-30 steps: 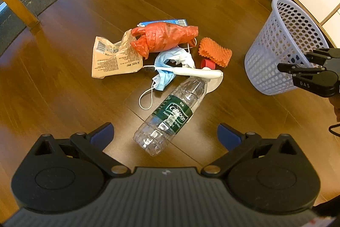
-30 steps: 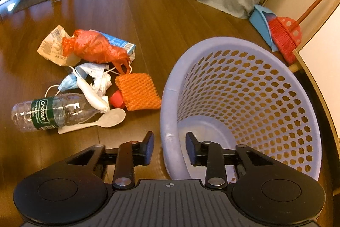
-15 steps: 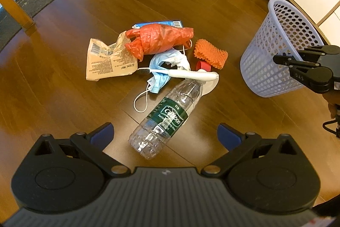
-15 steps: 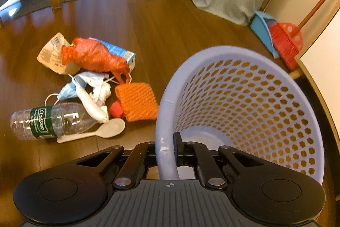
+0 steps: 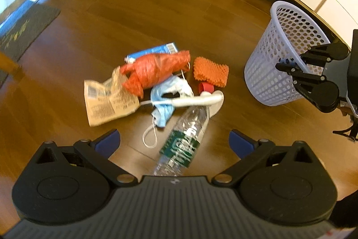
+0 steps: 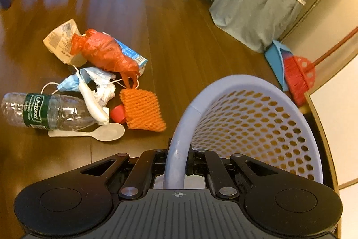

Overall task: Collect trash
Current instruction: 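Lift the wastebasket with the right tool while the left tool approaches the water bottle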

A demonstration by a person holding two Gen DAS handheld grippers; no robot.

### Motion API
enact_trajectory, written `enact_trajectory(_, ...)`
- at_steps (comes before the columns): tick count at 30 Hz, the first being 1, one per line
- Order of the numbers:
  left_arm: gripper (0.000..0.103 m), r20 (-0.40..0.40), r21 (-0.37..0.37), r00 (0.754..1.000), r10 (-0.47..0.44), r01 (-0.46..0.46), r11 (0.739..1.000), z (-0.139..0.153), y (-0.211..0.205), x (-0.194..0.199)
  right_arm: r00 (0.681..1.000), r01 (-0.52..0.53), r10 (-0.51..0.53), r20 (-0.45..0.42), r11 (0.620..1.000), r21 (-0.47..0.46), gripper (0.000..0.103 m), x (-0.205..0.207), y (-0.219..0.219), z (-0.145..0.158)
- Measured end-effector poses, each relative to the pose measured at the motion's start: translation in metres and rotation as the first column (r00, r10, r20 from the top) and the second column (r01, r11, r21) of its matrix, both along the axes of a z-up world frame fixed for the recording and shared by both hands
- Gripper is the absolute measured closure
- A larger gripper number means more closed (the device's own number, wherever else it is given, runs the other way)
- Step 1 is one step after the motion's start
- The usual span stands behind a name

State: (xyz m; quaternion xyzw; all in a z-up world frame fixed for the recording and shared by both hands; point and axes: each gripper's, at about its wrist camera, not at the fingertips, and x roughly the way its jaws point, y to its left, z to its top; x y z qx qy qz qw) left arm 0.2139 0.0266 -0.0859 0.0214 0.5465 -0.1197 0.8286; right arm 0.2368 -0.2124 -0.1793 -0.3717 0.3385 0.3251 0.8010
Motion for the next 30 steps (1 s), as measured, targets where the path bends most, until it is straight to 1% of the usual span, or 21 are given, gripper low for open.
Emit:
enact_trajectory(2,0.001,0.011,-0.002,0.999,-0.031,0.032,1.000,0.003,0.003,0.007,1.000,-0.013,0.013,0.016,1.000,-0.020,0.100,0.001,0.001,-0.002)
enact_trajectory(6,0.001,0.022,-0.010,0.996,-0.090,0.090,0.996,0.005,0.012,0.020,0.994,-0.082,0.088,0.060,0.991,-0.109,0.098,0.003,0.004,-0.009)
enact_trajectory(10,0.001,0.040,0.022,0.982,-0.184,0.183,0.983,-0.004,0.020,0.022,0.984,-0.136,0.155,0.091,0.972,-0.194,0.096,0.012,-0.001,-0.018)
enact_trajectory(13,0.001,0.043,0.019,0.974,-0.223,0.223,0.975,-0.020,0.028,0.018,0.964,-0.198,0.236,0.123,0.945,-0.261,0.094,0.018,-0.001,-0.024)
enact_trajectory(15,0.001,0.031,0.020,0.967,-0.253,0.252,0.967,-0.034,0.029,0.016,0.947,-0.235,0.288,0.139,0.922,-0.307,0.094,0.021,0.003,-0.030)
enact_trajectory(18,0.001,0.024,0.012,0.951,-0.308,0.308,0.951,-0.056,0.027,0.012,0.916,-0.291,0.372,0.152,0.875,-0.387,0.094,0.022,0.013,-0.046)
enact_trajectory(19,0.001,0.028,0.007,0.949,-0.314,0.314,0.950,-0.061,0.027,0.011,0.905,-0.308,0.397,0.152,0.859,-0.410,0.095,0.021,0.015,-0.052)
enact_trajectory(21,0.001,0.033,-0.010,0.950,-0.311,0.311,0.950,-0.070,0.028,0.012,0.890,-0.337,0.433,0.141,0.834,-0.436,0.097,0.020,0.020,-0.065)
enact_trajectory(22,0.001,0.037,-0.021,0.952,-0.304,0.305,0.952,-0.074,0.029,0.012,0.889,-0.345,0.437,0.133,0.833,-0.433,0.100,0.019,0.022,-0.070)
enact_trajectory(25,0.001,0.070,-0.050,0.961,-0.269,0.273,0.961,-0.083,0.032,0.010,0.898,-0.362,0.428,0.097,0.847,-0.389,0.103,0.019,0.028,-0.083)
enact_trajectory(27,0.001,0.094,-0.072,0.969,-0.229,0.236,0.969,-0.088,0.036,0.008,0.892,-0.373,0.441,0.105,0.845,-0.383,0.103,0.015,0.028,-0.093)
enact_trajectory(30,0.001,0.127,-0.102,0.980,-0.151,0.164,0.981,-0.095,0.041,0.003,0.895,-0.362,0.430,0.119,0.855,-0.371,0.103,0.008,0.028,-0.108)
